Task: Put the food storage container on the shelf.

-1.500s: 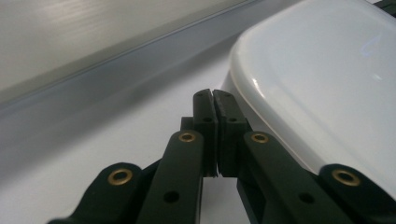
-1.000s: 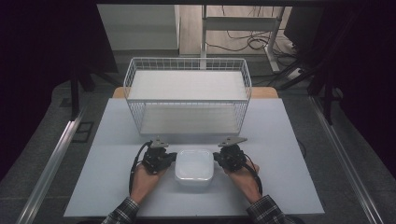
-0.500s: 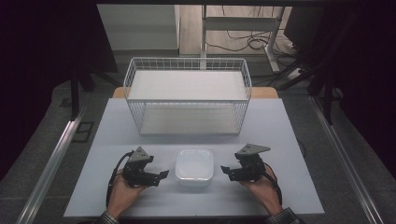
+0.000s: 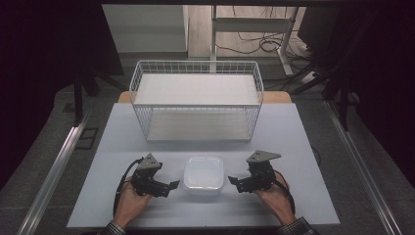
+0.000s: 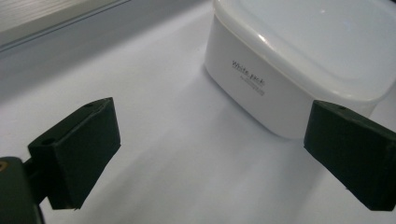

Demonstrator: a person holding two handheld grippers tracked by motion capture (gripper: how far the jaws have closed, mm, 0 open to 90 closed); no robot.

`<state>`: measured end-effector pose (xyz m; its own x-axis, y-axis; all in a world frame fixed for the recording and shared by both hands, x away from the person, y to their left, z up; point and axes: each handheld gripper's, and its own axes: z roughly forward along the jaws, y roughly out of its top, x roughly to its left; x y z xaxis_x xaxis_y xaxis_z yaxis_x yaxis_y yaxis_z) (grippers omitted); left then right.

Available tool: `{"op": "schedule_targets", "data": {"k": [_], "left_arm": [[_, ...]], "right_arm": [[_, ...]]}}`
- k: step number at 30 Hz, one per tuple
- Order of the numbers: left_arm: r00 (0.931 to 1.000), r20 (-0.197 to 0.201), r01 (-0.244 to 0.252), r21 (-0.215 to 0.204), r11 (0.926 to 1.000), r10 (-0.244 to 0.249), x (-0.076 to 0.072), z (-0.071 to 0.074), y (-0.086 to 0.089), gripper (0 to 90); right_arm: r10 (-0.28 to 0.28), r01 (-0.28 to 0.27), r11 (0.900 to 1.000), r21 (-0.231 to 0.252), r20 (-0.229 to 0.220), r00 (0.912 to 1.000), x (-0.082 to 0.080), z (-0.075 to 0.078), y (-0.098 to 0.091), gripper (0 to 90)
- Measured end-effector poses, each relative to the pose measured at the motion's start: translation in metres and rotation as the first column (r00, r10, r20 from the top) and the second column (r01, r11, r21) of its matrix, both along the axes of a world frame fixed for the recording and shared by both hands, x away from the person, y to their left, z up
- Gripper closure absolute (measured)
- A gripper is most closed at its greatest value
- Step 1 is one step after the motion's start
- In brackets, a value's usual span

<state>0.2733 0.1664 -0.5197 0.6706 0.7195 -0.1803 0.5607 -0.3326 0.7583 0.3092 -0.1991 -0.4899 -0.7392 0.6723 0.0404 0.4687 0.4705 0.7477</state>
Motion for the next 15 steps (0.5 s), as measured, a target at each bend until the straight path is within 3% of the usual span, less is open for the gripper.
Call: {"op": "schedule_targets", "data": {"k": [3, 6, 10, 12, 15], "left_arm": [[0.9999, -0.009, 0.011, -0.042, 0.9991, -0.011, 0.0, 0.009, -0.005, 3.6], [0.9998, -0.01, 0.019, -0.049, 0.9986, -0.019, 0.0, 0.013, -0.008, 4.3], [0.9993, 0.001, 0.038, -0.03, 0.9988, -0.038, 0.004, 0.021, -0.018, 2.1], [0.9983, -0.009, 0.058, -0.032, 0.9978, -0.058, 0.006, 0.022, -0.024, 2.7], [0.9972, -0.012, 0.074, 0.004, 0.9973, -0.074, 0.013, 0.023, -0.038, 4.9]], "right_arm": [[0.006, -0.006, 0.9998, -0.017, -0.001, 1.0, -0.001, 0.002, 0.006, 0.3], [0.001, -0.001, 0.9998, -0.02, 0.0, 1.0, -0.001, 0.005, 0.011, 0.0], [-0.024, 0.024, 0.9997, -0.009, -0.007, 0.9997, -0.003, 0.011, 0.018, 0.0], [-0.009, 0.009, 0.9999, -0.01, -0.025, 0.9996, -0.003, 0.013, 0.023, 0.0], [0.009, -0.01, 0.9999, -0.012, -0.059, 0.9982, -0.002, 0.014, 0.032, 3.4]]}}
